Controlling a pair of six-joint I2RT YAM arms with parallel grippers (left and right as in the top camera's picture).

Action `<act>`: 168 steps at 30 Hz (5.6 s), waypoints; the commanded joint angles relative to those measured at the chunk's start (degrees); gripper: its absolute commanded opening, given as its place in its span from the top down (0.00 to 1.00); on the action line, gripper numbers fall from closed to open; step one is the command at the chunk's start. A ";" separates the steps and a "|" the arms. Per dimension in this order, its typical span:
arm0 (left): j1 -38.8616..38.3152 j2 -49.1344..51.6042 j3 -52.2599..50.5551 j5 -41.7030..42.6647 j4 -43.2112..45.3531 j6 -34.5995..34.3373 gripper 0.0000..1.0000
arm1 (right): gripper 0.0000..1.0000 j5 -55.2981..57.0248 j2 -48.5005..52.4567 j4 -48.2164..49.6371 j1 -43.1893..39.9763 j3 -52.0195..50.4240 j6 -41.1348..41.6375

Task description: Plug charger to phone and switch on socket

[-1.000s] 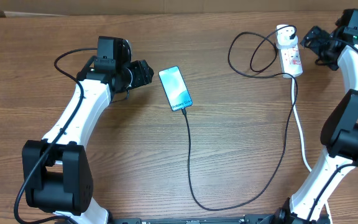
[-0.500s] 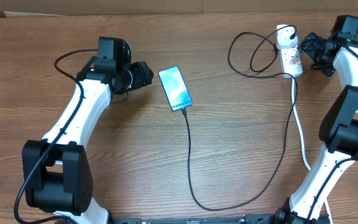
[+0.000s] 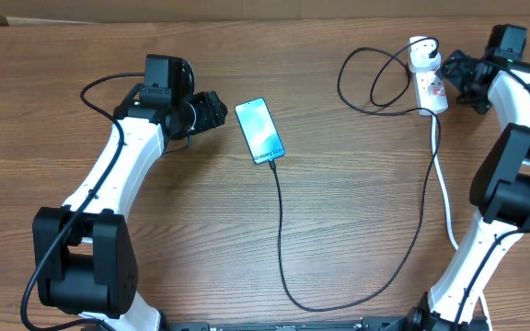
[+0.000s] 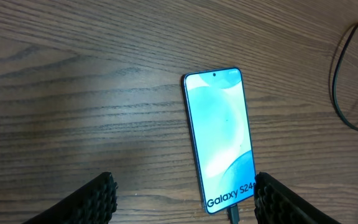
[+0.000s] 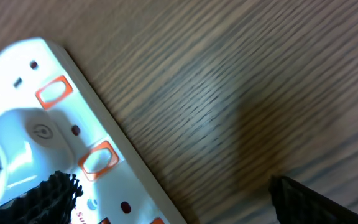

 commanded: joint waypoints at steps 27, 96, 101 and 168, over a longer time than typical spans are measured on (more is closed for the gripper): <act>-0.48 -0.63 -0.13 -0.50 -0.59 -0.39 0.33 | 0.00 1.49 0.00 1.77 0.83 3.28 -0.79; -0.48 -0.63 -0.13 -0.55 -1.20 -0.37 0.32 | 0.00 1.05 -0.26 2.86 0.90 -0.28 -0.79; -0.48 -0.63 -0.13 -0.55 -1.20 -0.22 0.32 | 0.00 1.05 -0.26 2.86 0.87 -0.28 -0.81; -0.48 -0.63 -0.13 -1.01 -0.52 -0.20 0.31 | 0.00 1.03 2.54 5.40 1.81 -0.28 -0.81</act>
